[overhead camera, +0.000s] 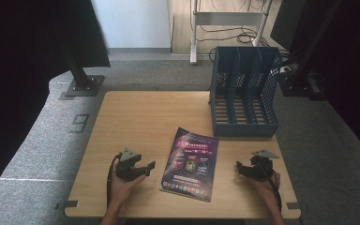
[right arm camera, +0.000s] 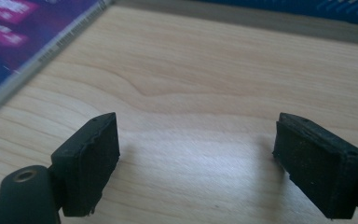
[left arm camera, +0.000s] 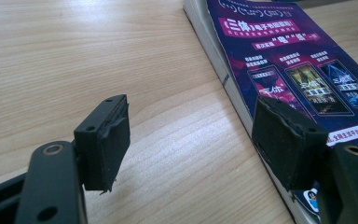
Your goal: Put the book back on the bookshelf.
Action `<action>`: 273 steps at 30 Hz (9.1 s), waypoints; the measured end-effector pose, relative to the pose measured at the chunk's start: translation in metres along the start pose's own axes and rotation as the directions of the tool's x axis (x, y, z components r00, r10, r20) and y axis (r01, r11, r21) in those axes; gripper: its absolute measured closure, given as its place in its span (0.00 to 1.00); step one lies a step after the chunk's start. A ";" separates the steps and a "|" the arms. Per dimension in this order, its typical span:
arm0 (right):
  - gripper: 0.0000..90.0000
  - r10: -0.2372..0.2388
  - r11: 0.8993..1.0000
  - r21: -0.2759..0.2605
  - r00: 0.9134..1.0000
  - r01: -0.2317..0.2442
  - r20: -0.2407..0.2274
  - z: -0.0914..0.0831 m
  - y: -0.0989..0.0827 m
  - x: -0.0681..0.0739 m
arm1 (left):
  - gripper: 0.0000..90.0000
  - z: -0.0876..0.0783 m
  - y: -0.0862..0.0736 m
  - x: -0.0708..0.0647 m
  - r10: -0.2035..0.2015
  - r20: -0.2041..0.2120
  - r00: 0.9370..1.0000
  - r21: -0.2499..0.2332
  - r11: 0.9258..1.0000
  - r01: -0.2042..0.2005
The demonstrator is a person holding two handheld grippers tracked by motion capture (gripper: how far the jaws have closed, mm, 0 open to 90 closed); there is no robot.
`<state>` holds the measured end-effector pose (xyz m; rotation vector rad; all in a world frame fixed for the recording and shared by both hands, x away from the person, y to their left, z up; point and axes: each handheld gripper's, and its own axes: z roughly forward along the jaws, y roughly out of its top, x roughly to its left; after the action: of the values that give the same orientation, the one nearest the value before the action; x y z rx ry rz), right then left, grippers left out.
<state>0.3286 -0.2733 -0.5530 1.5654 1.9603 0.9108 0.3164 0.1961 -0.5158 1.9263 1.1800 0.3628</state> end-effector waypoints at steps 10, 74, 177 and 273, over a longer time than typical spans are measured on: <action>0.16 -0.003 0.999 -0.051 1.000 0.002 -0.013 -0.008 0.007 0.006 | 0.31 0.010 0.000 -0.006 0.019 0.017 1.000 0.020 1.000 -0.020; 0.18 -0.112 0.993 -0.066 0.979 0.102 -0.172 0.035 0.038 0.109 | 0.32 0.009 0.001 -0.007 0.011 0.027 1.000 0.006 1.000 -0.012; 0.17 -0.178 0.984 -0.048 0.953 0.171 -0.245 0.049 0.036 0.124 | 0.51 0.090 0.050 -0.052 0.082 0.127 0.988 0.042 0.995 -0.088; 0.20 -0.079 0.994 -0.097 0.952 0.052 -0.295 0.047 0.063 0.104 | 0.97 0.055 0.065 -0.072 0.191 0.190 0.963 -0.176 0.972 -0.158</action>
<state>0.3787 -0.1542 -0.5327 1.3682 2.1277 1.2495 0.3520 0.0938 -0.4872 1.8817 0.8238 0.3310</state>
